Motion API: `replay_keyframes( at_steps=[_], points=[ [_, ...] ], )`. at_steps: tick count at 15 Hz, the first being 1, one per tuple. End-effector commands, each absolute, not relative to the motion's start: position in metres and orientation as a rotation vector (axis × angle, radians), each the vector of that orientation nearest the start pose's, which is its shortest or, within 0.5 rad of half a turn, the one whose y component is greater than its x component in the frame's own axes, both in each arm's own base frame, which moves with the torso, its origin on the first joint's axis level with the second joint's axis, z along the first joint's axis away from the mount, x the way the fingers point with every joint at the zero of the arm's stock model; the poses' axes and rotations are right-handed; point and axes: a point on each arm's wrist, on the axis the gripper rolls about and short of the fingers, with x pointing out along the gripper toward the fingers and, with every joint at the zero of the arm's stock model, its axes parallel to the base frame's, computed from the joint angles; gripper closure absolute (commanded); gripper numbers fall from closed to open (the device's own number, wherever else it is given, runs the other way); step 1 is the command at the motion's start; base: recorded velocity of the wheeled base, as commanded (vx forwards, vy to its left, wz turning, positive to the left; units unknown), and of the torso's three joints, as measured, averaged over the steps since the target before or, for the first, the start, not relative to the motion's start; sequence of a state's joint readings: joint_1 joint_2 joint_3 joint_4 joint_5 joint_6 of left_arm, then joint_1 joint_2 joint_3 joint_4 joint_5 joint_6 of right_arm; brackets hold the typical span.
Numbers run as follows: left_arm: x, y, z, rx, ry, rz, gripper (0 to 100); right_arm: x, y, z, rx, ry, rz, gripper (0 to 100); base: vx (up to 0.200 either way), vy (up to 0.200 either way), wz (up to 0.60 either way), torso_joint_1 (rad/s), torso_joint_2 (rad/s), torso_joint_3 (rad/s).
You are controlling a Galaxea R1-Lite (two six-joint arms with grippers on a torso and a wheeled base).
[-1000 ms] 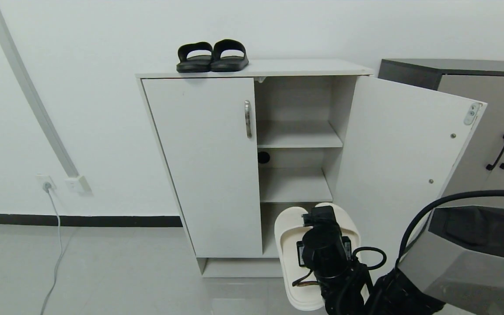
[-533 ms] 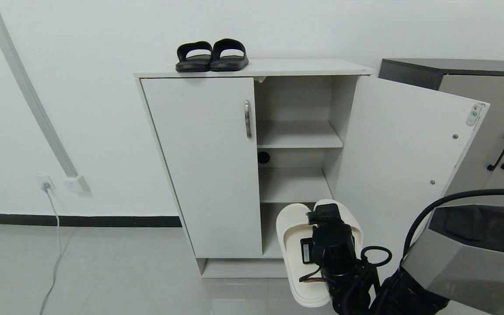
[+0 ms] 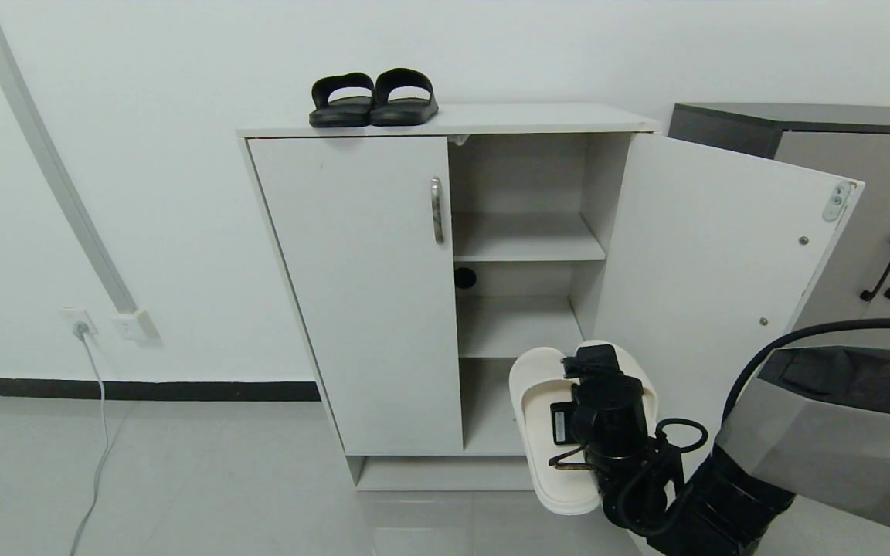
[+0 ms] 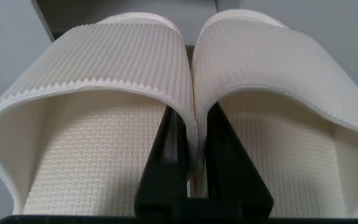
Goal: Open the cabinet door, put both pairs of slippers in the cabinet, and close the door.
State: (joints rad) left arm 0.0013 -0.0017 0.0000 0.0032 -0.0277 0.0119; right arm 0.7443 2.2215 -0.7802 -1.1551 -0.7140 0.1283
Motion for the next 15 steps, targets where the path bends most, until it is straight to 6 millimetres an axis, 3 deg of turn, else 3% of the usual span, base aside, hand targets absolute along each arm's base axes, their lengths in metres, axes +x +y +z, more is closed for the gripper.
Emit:
replay_keyframes(
  at_steps=[1, 7, 15],
  points=[
    [-0.023, -0.001, 0.075, 0.012, 0.003, -0.026, 100, 0.289, 0.245, 0.053, -0.051, 0.196, 0.031, 100, 0.000, 0.000, 0.00, 0.000, 0.00, 0.000],
    [-0.023, -0.001, 0.075, 0.014, 0.003, -0.026, 100, 0.313, 0.264, 0.019, -0.056, 0.209, 0.041, 100, 0.000, 0.000, 0.00, 0.000, 0.00, 0.000],
    [-0.023, -0.001, 0.076, 0.011, 0.001, -0.026, 100, 0.313, 0.266, 0.013, -0.061, 0.219, 0.043, 100, 0.000, 0.000, 0.00, 0.002, 0.00, -0.063]
  ],
)
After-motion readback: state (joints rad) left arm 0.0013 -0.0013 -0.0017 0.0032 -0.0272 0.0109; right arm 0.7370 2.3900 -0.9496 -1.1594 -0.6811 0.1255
